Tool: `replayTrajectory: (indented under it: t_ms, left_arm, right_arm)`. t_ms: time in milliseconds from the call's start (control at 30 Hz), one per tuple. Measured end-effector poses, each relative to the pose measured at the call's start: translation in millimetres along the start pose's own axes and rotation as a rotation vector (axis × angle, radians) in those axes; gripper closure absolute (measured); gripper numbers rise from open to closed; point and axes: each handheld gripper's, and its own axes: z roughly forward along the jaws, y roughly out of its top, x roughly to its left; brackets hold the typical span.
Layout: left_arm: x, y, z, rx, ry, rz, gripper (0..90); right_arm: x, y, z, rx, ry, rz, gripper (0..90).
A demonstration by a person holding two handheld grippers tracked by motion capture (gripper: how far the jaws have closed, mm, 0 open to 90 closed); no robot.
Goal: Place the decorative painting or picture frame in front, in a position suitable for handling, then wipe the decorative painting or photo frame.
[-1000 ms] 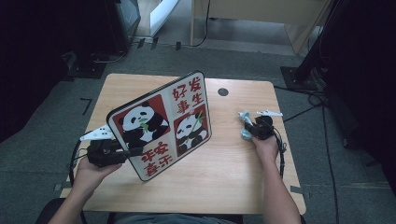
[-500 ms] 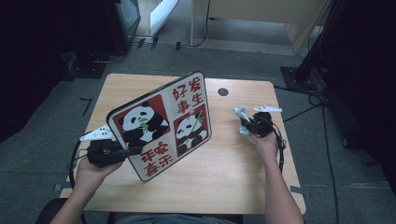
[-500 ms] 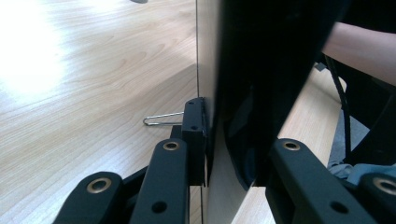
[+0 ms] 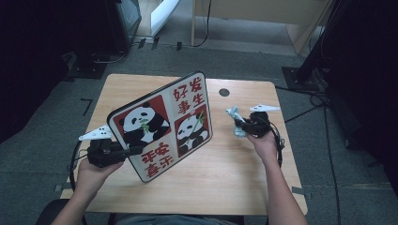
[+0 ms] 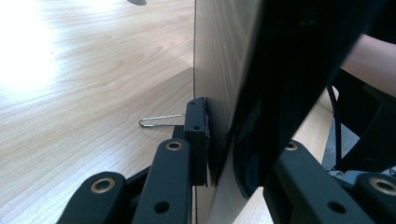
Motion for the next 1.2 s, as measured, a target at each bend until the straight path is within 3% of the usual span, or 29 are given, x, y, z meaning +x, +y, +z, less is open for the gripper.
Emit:
replayTrajectory:
  t_ms: [167,600,800,1200]
  left_arm:
    - [-0.5,0.1,0.1,0.004,0.002,0.008,79.9]
    - [-1.1,0.6,0.4,0.011,-0.011,0.006,79.9]
    - [-1.6,0.1,0.0,0.012,-0.017,0.003,79.5]
    - [-1.8,0.4,-0.4,0.016,-0.015,0.000,79.4]
  right_arm:
    - [4.8,5.8,-7.3,-0.022,0.024,0.009,78.2]
    - [39.3,35.2,-23.9,-0.035,0.095,-0.098,78.3]
    - [50.9,48.9,-32.7,-0.041,0.129,-0.115,78.2]
    - [81.5,72.7,-41.1,-0.067,0.185,-0.201,78.2]
